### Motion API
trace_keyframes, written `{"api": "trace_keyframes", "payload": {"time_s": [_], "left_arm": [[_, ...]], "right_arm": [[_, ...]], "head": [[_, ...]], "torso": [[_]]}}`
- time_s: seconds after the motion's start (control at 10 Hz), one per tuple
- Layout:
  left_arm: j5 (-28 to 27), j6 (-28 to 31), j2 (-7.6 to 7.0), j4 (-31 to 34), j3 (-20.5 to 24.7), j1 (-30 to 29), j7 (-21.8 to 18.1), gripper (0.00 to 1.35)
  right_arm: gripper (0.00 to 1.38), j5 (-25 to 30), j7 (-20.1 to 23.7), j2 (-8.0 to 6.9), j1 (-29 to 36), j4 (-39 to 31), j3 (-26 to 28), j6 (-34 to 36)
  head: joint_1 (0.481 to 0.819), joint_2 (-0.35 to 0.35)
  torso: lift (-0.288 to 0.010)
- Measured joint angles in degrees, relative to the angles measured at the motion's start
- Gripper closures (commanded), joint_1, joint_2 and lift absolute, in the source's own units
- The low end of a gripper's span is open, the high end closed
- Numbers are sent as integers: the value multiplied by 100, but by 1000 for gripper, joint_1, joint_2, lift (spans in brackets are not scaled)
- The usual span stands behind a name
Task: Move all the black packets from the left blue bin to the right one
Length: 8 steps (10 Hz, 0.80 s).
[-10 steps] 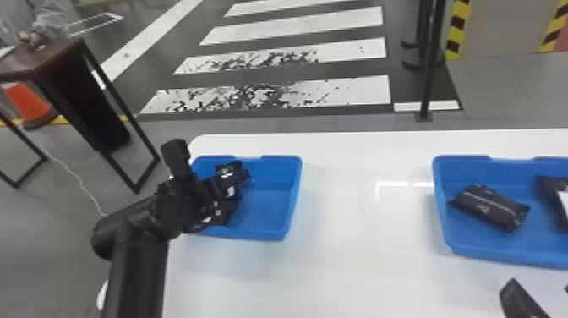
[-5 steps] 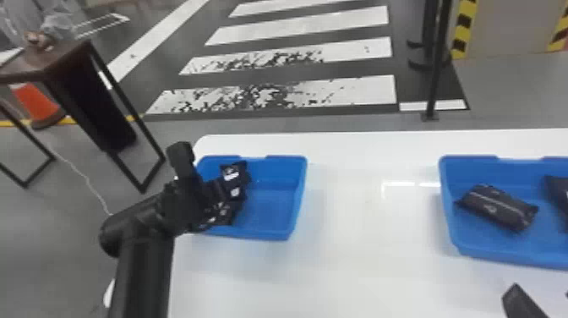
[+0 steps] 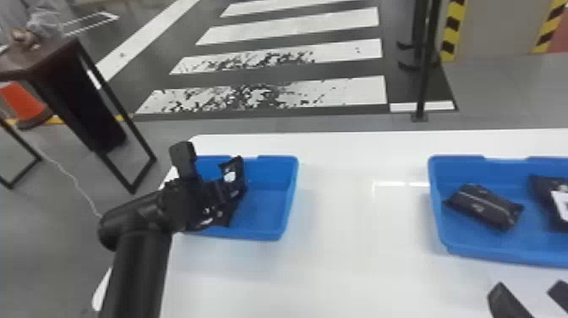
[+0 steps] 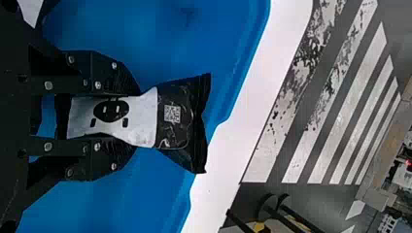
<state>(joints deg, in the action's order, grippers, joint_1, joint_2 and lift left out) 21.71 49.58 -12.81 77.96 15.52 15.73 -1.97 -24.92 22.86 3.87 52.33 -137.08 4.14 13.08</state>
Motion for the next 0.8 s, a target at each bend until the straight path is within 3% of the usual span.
{"api": "trace_keyframes", "payload": {"time_s": [0.3,0.5,0.8], "left_arm": [[-178,-605,31,161,-32,-263,-223,1207],[-155,-639,94,1305,-33,-898,-508,1207],[-160,-617,342,3168,-169,-2090,-932,1207]], "right_arm": [[190,-62,31,9,12,17,8,27],[190,-27,65,9,-24,-41,9,129],[202,186,303,64,-329,-62,9,287]], "head": [[695,298],[695,281],[695,228]], "torso": [[-140],[-140],[-140]]}}
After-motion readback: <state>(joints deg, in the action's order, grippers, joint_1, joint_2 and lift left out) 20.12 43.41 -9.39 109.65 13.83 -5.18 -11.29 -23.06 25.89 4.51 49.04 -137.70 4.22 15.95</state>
